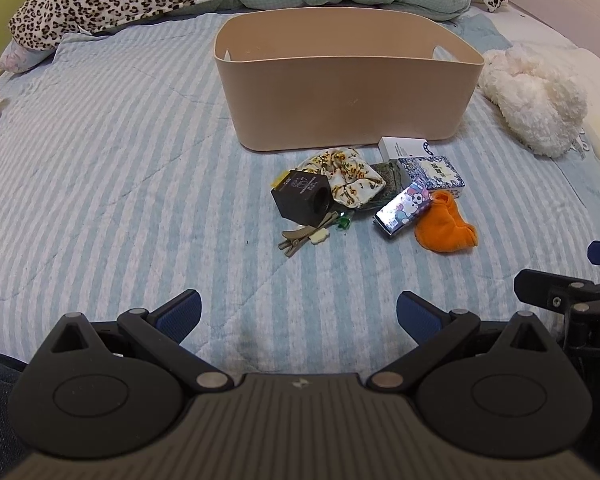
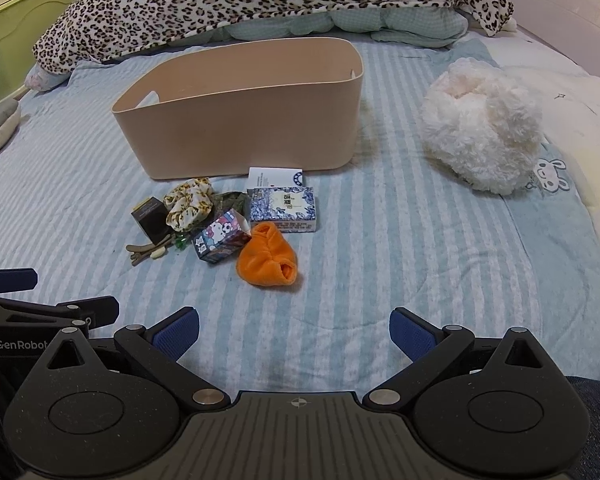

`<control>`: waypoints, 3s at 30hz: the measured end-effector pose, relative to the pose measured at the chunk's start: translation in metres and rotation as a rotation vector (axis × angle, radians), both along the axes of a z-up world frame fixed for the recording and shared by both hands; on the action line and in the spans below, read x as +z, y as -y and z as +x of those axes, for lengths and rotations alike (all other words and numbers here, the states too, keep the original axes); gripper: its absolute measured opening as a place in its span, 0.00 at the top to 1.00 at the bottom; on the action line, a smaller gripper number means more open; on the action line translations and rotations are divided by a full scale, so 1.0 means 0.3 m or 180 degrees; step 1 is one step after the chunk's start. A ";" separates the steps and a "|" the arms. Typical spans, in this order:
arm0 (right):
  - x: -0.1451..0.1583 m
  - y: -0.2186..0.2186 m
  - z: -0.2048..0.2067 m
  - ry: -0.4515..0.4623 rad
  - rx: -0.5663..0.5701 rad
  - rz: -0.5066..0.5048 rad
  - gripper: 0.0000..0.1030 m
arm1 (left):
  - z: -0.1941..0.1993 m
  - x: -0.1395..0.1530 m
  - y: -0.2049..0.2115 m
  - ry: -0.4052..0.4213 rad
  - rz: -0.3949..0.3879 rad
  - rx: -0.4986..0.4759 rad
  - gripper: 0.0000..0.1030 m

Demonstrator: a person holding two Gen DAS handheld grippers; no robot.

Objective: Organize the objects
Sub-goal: 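Move the left tool to the black box while the right tool approaches the orange cloth, then close the left tool on the black box while the right tool grasps the orange cloth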

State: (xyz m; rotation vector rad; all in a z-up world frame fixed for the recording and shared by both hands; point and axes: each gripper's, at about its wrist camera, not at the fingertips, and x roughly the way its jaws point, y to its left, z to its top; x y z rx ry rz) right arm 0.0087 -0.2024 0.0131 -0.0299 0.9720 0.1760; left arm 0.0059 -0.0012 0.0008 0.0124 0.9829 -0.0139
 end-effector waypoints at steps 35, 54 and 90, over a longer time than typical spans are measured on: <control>-0.122 -0.070 0.201 -0.0196 0.0042 -0.0058 0.00 | 0.246 -0.077 -0.061 0.0013 -0.0051 -0.0199 0.00; -0.288 -0.138 0.327 -0.0450 -0.0010 -0.0129 0.12 | 0.410 -0.210 -0.089 -0.0147 -0.0251 -0.0387 0.24; 0.179 -0.043 0.348 0.0708 0.0090 0.0085 0.87 | 0.389 0.199 -0.159 0.0778 -0.0153 -0.0323 0.54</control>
